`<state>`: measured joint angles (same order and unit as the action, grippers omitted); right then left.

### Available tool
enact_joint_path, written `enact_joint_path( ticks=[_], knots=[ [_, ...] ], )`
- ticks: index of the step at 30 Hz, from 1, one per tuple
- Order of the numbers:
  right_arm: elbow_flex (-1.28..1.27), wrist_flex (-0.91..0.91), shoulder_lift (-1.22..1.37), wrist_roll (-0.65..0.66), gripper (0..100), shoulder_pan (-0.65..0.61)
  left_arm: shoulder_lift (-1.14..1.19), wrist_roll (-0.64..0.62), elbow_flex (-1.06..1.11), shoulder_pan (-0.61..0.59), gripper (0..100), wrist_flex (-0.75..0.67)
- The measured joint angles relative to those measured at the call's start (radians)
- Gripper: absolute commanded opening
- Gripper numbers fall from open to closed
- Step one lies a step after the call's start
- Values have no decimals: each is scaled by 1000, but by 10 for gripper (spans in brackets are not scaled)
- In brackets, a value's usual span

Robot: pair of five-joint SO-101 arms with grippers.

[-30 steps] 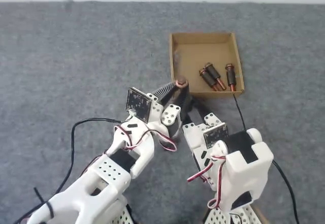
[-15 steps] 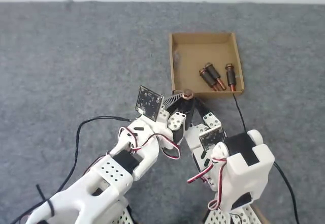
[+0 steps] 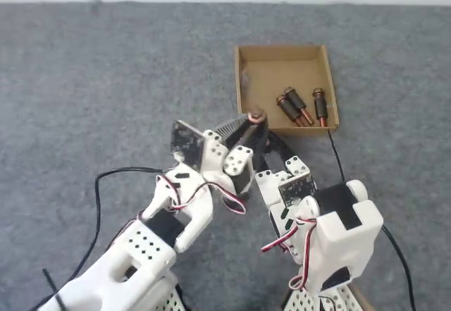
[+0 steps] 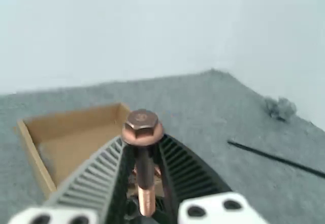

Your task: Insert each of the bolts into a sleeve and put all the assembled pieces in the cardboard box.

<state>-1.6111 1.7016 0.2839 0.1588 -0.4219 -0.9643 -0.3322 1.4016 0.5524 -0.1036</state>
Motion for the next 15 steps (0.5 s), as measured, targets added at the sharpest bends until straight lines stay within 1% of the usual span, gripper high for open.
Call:
enact_joint_path(
  ticks=[4,8,12,15],
  knots=[
    [0,0,0,0,6,-3,-6,-3,0,-2,12,0],
    [0,0,0,0,6,-5,31,-5,0,-34,12,-5],
    [0,0,0,0,6,-26,137,-5,0,-89,12,-94],
    [0,0,0,0,6,-23,187,-2,0,-89,12,-126]
  ],
)
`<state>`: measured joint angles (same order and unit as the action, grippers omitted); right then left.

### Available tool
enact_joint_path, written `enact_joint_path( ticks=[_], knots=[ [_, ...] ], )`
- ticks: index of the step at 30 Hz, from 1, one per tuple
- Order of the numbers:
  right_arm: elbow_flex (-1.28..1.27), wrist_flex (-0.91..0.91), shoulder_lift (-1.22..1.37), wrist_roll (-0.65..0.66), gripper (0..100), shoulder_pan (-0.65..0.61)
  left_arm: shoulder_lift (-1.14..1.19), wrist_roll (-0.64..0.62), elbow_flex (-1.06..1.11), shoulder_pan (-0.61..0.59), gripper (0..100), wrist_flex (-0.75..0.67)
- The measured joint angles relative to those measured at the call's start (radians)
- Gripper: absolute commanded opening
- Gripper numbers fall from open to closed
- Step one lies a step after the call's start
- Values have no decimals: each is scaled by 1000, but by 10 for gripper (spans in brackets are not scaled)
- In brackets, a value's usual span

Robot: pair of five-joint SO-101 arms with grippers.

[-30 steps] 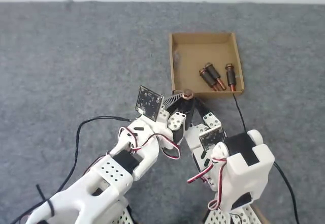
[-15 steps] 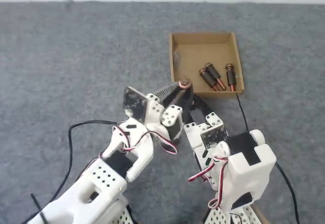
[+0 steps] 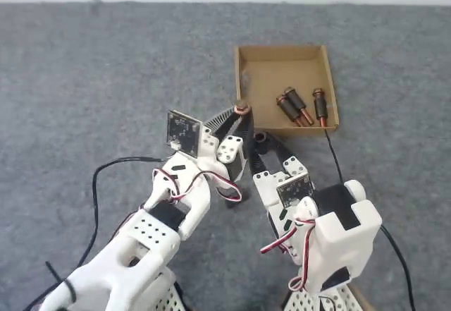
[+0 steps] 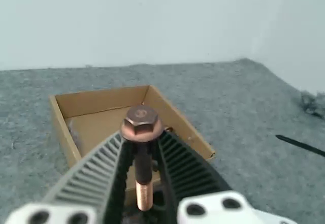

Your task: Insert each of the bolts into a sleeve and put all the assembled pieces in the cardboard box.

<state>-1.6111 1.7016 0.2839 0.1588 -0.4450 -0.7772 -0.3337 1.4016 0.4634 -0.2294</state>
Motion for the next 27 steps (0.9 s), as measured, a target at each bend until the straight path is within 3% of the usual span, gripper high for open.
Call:
enact_joint_path(
  ticks=[27],
  knots=[
    [0,0,0,0,6,-9,6,-2,-20,23,12,-8]
  ],
)
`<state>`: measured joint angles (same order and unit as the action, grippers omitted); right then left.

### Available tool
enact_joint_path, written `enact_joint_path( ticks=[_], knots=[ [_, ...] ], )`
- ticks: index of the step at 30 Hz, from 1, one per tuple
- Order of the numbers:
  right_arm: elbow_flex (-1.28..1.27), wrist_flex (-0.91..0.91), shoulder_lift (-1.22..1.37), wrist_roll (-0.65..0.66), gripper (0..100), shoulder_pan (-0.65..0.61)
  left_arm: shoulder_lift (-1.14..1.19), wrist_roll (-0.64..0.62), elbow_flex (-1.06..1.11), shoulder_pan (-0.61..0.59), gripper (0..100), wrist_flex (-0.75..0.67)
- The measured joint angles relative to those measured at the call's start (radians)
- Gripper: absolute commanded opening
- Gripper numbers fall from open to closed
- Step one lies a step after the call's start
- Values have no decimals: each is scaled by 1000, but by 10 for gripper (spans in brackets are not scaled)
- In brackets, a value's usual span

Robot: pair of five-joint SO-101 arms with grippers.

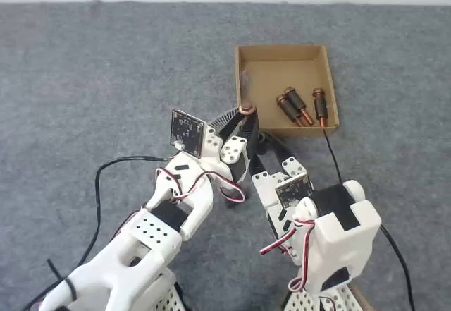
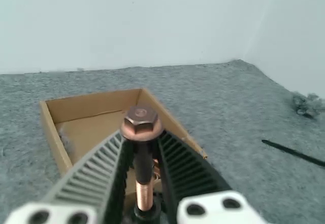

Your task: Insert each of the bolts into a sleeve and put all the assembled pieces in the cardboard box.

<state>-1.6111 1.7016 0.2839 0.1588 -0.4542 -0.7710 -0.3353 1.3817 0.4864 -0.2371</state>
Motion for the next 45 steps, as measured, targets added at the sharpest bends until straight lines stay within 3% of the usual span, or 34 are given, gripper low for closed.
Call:
enact_joint_path(
  ticks=[19,29,41,45],
  knots=[
    [0,0,0,2,6,0,6,-3,-52,0,11,66],
    [0,-5,0,2,6,2,209,2,-166,6,11,66],
    [0,-8,0,2,6,2,212,60,-166,41,11,64],
    [0,-8,0,2,6,0,140,60,-150,41,11,137]
  ],
)
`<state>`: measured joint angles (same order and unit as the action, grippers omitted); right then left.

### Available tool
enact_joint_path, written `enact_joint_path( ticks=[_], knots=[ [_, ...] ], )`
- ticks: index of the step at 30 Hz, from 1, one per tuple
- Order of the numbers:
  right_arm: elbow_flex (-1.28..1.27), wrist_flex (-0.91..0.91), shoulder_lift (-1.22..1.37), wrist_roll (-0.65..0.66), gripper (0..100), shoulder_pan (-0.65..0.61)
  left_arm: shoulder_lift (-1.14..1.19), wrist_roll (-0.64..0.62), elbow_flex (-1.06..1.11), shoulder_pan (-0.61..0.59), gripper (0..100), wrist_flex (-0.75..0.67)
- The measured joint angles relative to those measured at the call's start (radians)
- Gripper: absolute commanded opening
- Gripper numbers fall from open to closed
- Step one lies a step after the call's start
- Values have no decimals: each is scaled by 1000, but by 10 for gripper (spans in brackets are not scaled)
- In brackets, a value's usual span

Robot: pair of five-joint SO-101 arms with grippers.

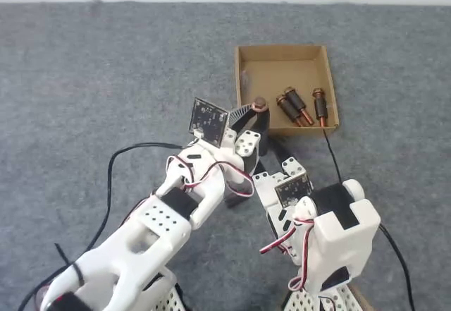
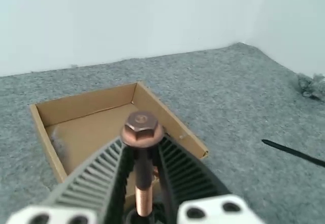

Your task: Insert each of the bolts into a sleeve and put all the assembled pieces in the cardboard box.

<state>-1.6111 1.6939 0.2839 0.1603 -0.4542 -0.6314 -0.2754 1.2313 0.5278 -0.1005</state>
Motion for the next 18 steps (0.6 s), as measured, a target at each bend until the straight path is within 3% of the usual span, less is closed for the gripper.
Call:
enact_joint_path(
  ticks=[18],
  knots=[
    [-2,2,-2,0,6,15,-28,0,25,9,11,77]
  ],
)
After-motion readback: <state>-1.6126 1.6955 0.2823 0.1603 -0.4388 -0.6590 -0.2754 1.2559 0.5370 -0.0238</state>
